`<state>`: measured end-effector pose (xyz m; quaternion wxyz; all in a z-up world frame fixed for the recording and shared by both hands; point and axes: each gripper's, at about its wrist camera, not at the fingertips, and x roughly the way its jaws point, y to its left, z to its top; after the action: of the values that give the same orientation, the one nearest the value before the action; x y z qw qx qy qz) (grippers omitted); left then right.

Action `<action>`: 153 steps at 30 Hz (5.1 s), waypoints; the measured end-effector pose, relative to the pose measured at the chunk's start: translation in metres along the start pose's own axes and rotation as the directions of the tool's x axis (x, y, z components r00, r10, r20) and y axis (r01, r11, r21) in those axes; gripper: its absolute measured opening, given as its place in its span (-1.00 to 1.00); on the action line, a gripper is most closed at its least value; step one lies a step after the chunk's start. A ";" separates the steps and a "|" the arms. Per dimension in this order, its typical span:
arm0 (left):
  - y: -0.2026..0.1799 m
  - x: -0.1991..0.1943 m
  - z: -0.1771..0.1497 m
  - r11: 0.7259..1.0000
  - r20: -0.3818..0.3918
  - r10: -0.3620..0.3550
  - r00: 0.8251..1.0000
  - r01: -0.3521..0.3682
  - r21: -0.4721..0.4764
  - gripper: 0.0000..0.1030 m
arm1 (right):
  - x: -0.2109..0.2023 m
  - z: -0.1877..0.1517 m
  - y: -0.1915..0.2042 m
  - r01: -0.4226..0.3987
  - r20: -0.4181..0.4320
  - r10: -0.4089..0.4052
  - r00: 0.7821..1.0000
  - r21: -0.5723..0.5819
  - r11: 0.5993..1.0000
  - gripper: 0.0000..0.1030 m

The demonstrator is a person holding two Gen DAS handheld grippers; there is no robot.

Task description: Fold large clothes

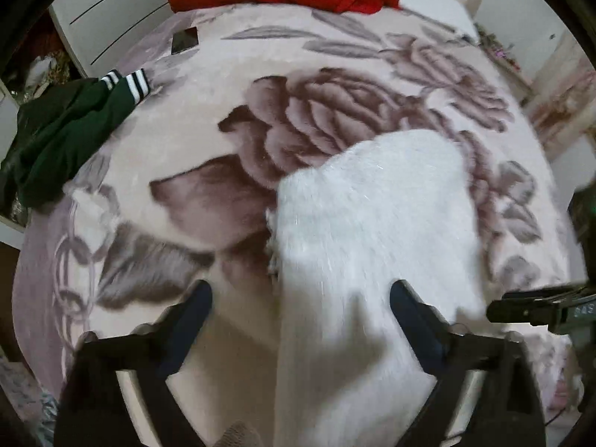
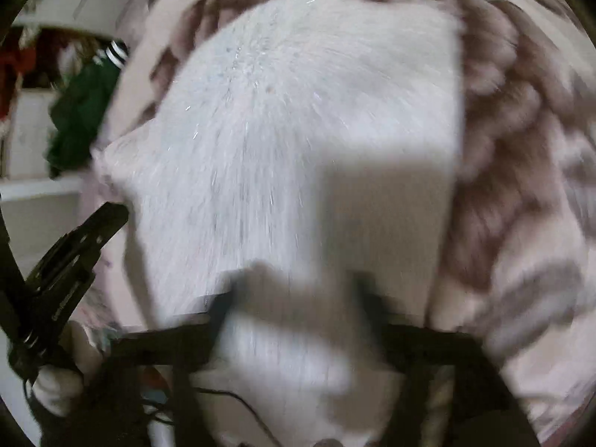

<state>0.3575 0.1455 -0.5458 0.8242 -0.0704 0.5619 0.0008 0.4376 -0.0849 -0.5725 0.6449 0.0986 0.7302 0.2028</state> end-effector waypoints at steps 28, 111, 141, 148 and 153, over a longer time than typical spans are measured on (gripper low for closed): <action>0.014 0.019 -0.197 0.918 -0.291 -0.336 0.896 0.242 -0.314 -0.52 | 0.148 -0.294 -0.070 -0.493 0.044 0.552 0.832 0.515 0.701 -0.38; -0.067 0.049 0.047 0.979 -0.027 -0.127 0.992 0.129 0.155 -0.55 | -0.093 0.056 -0.111 -0.426 0.176 0.392 0.903 0.244 0.871 0.49; -0.042 0.122 0.150 0.977 -0.177 -0.177 0.968 0.195 0.089 -0.70 | -0.025 0.086 -0.160 -0.356 0.144 0.333 0.932 0.185 0.916 0.72; -0.018 0.091 0.135 0.968 -0.095 -0.247 0.964 0.240 -0.071 -0.17 | 0.058 0.117 -0.167 -0.585 -0.014 0.594 0.804 0.161 0.795 0.99; 0.008 0.059 0.106 0.988 0.035 -0.070 0.997 0.074 -0.132 0.70 | 0.065 0.127 -0.131 -0.581 0.006 0.582 0.813 0.070 0.811 0.81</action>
<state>0.4768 0.1616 -0.5637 0.8255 -0.1455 0.5452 0.0095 0.5676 -0.1550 -0.6980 0.5425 0.3373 0.6768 0.3658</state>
